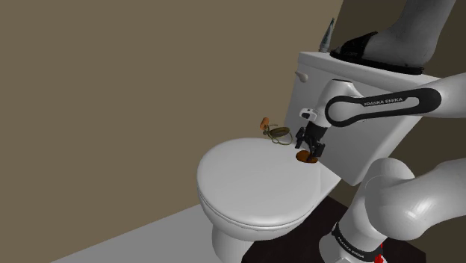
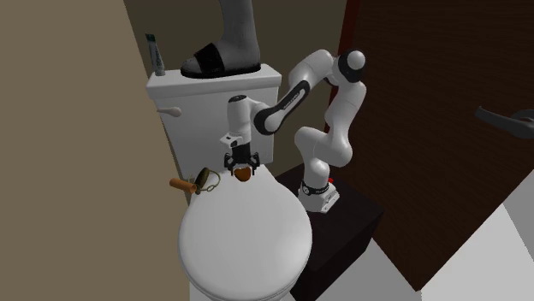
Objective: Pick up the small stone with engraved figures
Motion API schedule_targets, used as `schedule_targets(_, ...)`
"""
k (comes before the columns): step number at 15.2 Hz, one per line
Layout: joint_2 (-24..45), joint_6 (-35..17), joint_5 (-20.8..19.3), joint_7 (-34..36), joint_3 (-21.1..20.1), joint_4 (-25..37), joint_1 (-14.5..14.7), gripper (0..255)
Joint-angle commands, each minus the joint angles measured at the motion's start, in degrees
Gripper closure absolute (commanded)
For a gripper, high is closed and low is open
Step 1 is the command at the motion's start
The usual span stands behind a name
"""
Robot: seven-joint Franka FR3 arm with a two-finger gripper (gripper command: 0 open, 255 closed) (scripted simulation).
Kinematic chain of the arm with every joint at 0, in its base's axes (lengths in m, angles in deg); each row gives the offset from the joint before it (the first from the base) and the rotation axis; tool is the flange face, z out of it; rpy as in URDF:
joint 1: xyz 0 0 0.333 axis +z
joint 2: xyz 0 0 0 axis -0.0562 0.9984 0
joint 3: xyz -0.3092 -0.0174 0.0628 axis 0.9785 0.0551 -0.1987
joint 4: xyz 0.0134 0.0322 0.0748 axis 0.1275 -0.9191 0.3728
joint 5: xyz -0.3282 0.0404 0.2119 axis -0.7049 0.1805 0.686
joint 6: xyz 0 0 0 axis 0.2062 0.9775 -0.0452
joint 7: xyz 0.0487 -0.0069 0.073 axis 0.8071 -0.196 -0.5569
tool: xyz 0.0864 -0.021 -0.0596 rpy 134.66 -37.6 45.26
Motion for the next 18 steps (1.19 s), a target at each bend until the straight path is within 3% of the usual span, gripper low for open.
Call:
schedule_targets(1, 1.19, -1.84, -0.42, -0.09, 1.0, -0.58, 0.37, 0)
schedule_targets(2, 1.18, -1.83, -0.42, -0.09, 0.99, -0.59, 0.36, 0)
schedule_targets(3, 1.16, -1.91, -0.44, -0.01, 0.95, -0.7, 0.35, 255)
schedule_targets(12, 1.2, -1.84, -0.41, -0.1, 0.99, -0.58, 0.36, 255)
schedule_targets(18, -2.34, 4.24, 1.37, 0.33, -2.39, 1.92, -0.23, 255)
